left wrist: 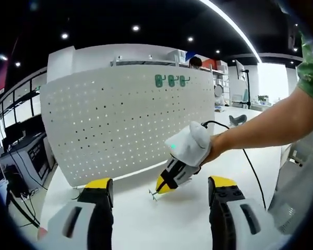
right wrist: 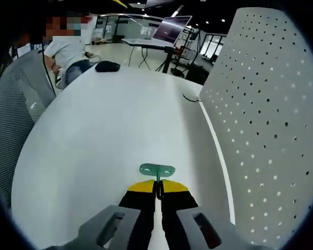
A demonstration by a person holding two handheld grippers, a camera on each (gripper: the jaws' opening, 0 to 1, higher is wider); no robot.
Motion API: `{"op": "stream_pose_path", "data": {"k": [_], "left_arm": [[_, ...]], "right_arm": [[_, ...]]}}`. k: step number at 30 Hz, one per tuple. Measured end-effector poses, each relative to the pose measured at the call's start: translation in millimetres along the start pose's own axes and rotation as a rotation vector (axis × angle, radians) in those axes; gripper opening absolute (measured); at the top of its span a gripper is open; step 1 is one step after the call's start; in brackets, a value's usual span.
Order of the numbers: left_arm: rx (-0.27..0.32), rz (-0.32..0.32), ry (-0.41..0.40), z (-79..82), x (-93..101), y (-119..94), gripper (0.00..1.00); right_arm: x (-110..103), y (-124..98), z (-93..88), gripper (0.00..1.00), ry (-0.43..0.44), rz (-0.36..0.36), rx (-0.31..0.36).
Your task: Insert the hook assembly into the mounting plate slot until the hook locks in place.
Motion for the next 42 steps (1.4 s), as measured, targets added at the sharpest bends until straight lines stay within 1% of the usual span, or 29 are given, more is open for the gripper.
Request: {"op": "stream_pose_path", "data": {"k": [7, 10, 12, 16, 21, 25, 28, 34, 42], "left_arm": [[0.004, -0.001, 0.024, 3.0, -0.1, 3.1, 0.64], [0.003, 0.001, 0.045, 4.1, -0.9, 5.4, 0.56], [0.000, 0.004, 0.055, 4.9, -1.5, 7.6, 0.55], [-0.013, 0.002, 0.074, 4.7, -1.7, 12.4, 0.49], [-0.023, -0.007, 0.084, 3.2, -1.2, 20.0, 0.45], [-0.038, -0.011, 0.076, 2.2, -3.5, 27.0, 0.42], [-0.055, -0.020, 0.071, 1.3, -3.6, 31.8, 0.38], [-0.065, -0.023, 0.075, 0.5, -3.8, 38.1, 0.37], [-0.098, -0.038, 0.094, -4.8, -3.0, 43.7, 0.31]], "right_arm": [[-0.9, -15.7, 3.9, 0.01, -0.006, -0.023, -0.003], [-2.7, -23.8, 7.2, 0.01, -0.012, -0.038, -0.006], [-3.4, -29.6, 9.3, 0.01, -0.013, -0.048, -0.007], [-5.2, -42.7, 14.6, 0.01, -0.005, -0.071, -0.001], [-10.1, -59.0, 21.8, 0.01, -0.014, -0.100, -0.002], [-14.7, -70.2, 28.6, 0.01, -0.016, -0.122, -0.004], [-17.3, -75.4, 33.1, 0.01, -0.015, -0.137, -0.007], [-24.4, -85.2, 41.7, 0.01, -0.018, -0.156, -0.011], [-33.2, -95.1, 52.3, 0.01, -0.022, -0.175, -0.012]]}}
Point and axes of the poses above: the point that each gripper's makers call its tool centre point, and the gripper's own axes: y roughly forward along the fingers, x roughly to its right, z roughly out of its top, the point moved 10 cm from there along -y, roughly backward along the fingers, and after that the axes turned 9 degrees about -x, right-handed, at the moved point
